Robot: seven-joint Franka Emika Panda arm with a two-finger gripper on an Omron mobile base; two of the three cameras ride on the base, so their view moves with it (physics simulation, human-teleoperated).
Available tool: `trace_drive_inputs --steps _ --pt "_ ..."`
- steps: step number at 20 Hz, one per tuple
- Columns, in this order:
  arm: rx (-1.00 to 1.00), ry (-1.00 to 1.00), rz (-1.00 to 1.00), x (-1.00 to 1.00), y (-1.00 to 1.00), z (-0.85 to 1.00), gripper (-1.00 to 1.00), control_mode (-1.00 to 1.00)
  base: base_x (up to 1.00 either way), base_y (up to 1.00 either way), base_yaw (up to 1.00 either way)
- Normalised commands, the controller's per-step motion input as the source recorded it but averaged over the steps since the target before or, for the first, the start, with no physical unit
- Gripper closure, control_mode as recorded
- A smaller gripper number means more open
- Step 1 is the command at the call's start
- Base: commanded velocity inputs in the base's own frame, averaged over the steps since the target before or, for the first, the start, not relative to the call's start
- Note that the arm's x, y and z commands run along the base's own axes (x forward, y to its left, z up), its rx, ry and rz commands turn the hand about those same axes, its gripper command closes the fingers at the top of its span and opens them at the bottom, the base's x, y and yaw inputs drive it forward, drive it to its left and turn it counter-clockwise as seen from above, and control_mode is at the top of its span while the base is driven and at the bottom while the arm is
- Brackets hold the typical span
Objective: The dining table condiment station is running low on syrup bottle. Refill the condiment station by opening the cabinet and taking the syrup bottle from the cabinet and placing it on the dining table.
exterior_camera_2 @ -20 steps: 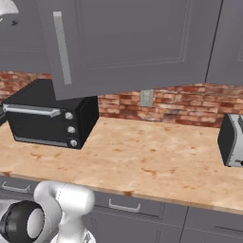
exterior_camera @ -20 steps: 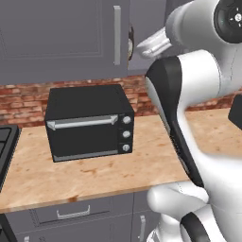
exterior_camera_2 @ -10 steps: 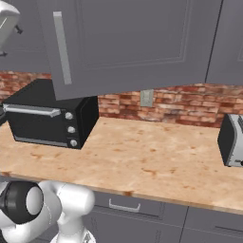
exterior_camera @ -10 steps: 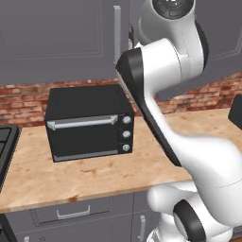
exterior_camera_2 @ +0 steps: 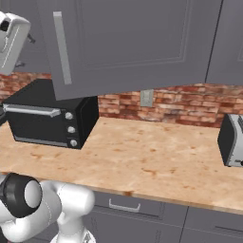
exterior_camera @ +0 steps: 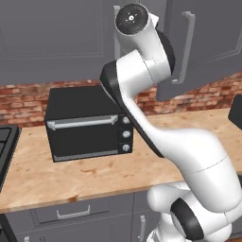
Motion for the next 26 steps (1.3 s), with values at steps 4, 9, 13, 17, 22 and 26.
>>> trace_drive_inputs --steps 4,9,13,17,22,26 --pt "-0.22 0.06 -0.01 0.63 -0.11 -0.32 -1.00 -1.00 0.00 0.00 0.00" --pt "-0.19 0.04 0.00 0.57 -0.26 -0.03 -1.00 -1.00 0.00 0.00 0.00" --pt "-0.22 0.14 -0.01 0.51 -0.31 0.00 -1.00 -1.00 0.00 0.00 0.00" --pt "-0.25 0.20 -0.05 0.39 -0.31 0.00 -1.00 -1.00 0.00 0.00 0.00" --pt "-0.28 0.21 -0.11 0.13 -0.33 0.00 -1.00 -1.00 0.00 0.00 0.00" --pt "-0.22 0.19 -0.21 -0.61 -0.58 0.00 -1.00 -1.00 0.00 0.00 0.00"
